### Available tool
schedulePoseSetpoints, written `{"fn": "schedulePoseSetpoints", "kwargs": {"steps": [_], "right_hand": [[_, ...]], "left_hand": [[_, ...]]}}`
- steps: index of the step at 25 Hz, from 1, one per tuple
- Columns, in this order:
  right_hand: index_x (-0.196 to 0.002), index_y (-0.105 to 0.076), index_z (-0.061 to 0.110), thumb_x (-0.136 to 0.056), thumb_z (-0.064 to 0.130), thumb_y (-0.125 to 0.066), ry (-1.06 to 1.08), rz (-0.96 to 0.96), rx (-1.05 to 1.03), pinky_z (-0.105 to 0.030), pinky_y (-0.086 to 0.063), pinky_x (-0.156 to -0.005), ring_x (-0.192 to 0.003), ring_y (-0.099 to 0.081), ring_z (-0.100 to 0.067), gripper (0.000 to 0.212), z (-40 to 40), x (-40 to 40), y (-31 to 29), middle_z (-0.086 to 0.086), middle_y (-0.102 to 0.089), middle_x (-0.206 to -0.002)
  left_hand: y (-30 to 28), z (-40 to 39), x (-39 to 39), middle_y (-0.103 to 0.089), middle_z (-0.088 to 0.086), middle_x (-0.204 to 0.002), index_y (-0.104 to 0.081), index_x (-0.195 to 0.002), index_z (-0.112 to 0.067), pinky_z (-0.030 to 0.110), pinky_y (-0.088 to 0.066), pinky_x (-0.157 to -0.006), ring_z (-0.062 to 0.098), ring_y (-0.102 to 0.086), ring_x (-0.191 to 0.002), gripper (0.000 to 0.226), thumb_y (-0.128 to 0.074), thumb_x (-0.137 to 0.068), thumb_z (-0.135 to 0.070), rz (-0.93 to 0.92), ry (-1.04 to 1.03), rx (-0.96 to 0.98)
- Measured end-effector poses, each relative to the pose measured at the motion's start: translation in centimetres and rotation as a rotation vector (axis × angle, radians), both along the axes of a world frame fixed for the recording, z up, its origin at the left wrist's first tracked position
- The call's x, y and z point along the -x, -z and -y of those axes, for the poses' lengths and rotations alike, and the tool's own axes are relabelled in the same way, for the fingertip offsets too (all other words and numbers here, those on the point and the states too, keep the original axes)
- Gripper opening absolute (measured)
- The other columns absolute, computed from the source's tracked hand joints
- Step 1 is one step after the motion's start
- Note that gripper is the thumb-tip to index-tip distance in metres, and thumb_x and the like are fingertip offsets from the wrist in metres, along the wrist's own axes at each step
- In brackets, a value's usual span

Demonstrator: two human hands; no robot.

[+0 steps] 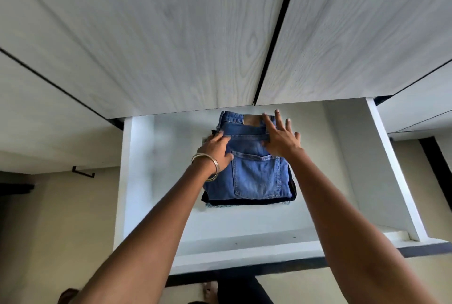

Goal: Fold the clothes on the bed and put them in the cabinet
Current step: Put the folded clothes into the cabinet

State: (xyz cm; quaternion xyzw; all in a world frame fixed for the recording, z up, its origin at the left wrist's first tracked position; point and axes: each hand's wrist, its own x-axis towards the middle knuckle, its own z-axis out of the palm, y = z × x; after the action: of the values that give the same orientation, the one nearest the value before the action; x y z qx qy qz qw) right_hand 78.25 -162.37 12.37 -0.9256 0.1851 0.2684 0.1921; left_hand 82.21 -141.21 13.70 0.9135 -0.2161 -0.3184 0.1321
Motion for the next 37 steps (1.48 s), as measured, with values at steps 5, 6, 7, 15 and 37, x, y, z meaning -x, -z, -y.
{"fn": "schedulePoseSetpoints", "kwargs": {"steps": [5,6,7,15,37], "right_hand": [[-0.143,-0.043,0.018,-0.093,0.019,-0.057,0.115,0.273,0.04,-0.05,-0.033,-0.104,-0.14,-0.029,-0.03,0.052,-3.8,9.5,-3.5,-0.011,-0.032,-0.154],[-0.133,-0.052,0.018,-0.094,0.021,-0.057,0.084,0.234,0.01,-0.045,-0.037,-0.099,-0.132,-0.04,-0.03,0.039,-4.6,11.9,-3.4,-0.01,-0.047,-0.142],[-0.124,-0.057,0.021,-0.095,0.027,-0.058,0.031,0.145,-0.039,-0.04,-0.041,-0.095,-0.126,-0.048,-0.028,0.029,-5.4,14.5,-3.4,-0.008,-0.056,-0.129],[-0.14,-0.044,0.04,-0.095,0.045,-0.056,-0.221,0.027,-0.043,-0.034,-0.018,-0.106,-0.138,-0.03,-0.013,0.047,-7.3,28.4,-2.7,0.018,-0.041,-0.148],[-0.101,-0.061,0.014,-0.057,0.037,-0.091,0.461,0.534,0.116,-0.048,-0.035,-0.093,-0.115,-0.037,-0.031,0.058,-4.0,8.6,-2.5,-0.009,-0.046,-0.117]], "left_hand": [[-2.5,-5.6,9.8,-0.056,0.0,-0.135,-0.046,-0.14,-0.027,0.028,-0.04,-0.102,0.019,-0.053,-0.123,0.064,-0.069,-0.084,-0.048,-0.363,0.035,0.101],[-2.8,-6.0,11.9,-0.053,-0.001,-0.139,-0.041,-0.143,-0.03,0.029,-0.036,-0.105,0.02,-0.05,-0.127,0.072,-0.07,-0.081,-0.052,-0.504,0.105,0.077],[-2.9,-6.3,14.0,-0.048,-0.003,-0.144,-0.035,-0.146,-0.035,0.032,-0.033,-0.108,0.021,-0.045,-0.131,0.078,-0.07,-0.079,-0.055,-0.58,0.188,0.026],[-2.7,-8.1,22.7,-0.026,-0.012,-0.154,-0.025,-0.143,-0.048,0.057,-0.023,-0.105,0.024,-0.032,-0.136,0.055,-0.049,-0.094,-0.05,-0.243,0.353,-0.154],[-2.4,-1.7,9.6,-0.052,0.02,-0.106,-0.061,-0.098,-0.01,0.053,-0.045,-0.078,0.039,-0.051,-0.096,0.036,-0.077,-0.069,-0.023,0.428,-0.597,-0.008]]}}
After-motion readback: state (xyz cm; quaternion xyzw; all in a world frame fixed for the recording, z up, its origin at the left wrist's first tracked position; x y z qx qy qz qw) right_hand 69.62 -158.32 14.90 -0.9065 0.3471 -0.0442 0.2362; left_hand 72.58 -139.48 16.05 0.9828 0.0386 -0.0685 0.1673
